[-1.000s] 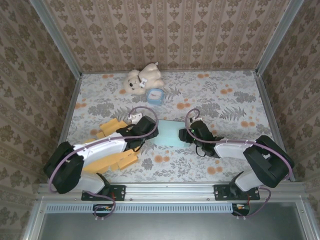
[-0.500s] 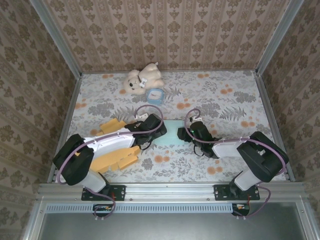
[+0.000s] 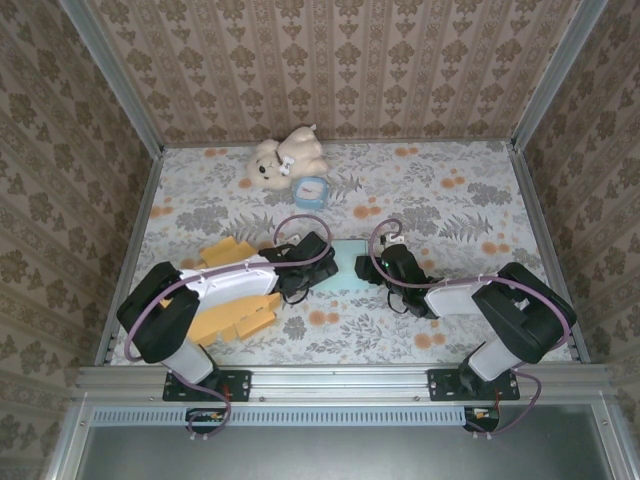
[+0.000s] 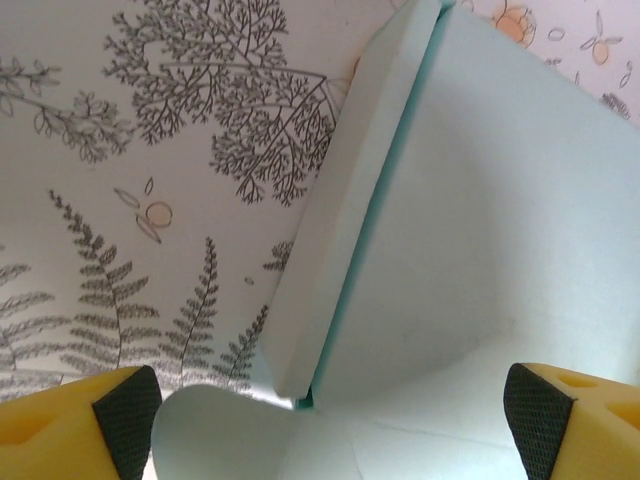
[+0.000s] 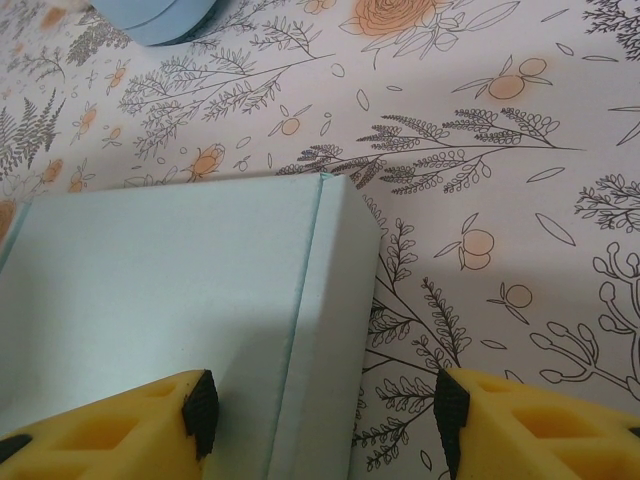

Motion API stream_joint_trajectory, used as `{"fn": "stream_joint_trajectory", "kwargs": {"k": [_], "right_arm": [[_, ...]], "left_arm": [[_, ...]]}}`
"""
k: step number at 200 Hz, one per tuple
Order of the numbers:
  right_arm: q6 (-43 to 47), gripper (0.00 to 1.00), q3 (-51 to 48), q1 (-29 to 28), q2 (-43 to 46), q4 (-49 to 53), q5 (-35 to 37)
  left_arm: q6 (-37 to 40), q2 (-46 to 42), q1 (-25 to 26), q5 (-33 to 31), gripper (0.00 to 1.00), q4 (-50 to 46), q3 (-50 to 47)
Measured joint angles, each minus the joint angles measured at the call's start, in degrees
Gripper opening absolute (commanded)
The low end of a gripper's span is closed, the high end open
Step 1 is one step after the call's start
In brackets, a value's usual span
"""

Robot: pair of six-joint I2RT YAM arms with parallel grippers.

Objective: Fold the paper box

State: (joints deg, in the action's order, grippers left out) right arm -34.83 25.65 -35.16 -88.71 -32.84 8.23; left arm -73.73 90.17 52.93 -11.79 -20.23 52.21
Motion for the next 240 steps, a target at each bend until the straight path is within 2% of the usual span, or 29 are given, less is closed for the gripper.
{"fn": "stream_joint_trajectory", "kwargs": {"k": [75,174,205,240], "right_arm": [[-1.53,0.61,-0.39,-0.11,-0.35,-1.27,-0.02],[-1.92,0.61,-0.63,-0.46,-1.16,-2.93,0.28],[-2.49,0.61,-0.63,-0.52,-1.42,-3.28,0.39],[-2.71,0.61,-0.63,-0.55,-1.42,-3.28,0.39]], "left_arm": [[-1.7,0.0,1.73,-0.26,0.91,-3.39,1.6],[-3.48,-2.89,3.89,-6.6,0.91,-8.92,2.95],[-3.93,-2.49,5.92,-7.17,0.9,-10.58,5.7],[-4.11,-0.22,5.92,-8.0,0.9,-10.73,7.54]]}}
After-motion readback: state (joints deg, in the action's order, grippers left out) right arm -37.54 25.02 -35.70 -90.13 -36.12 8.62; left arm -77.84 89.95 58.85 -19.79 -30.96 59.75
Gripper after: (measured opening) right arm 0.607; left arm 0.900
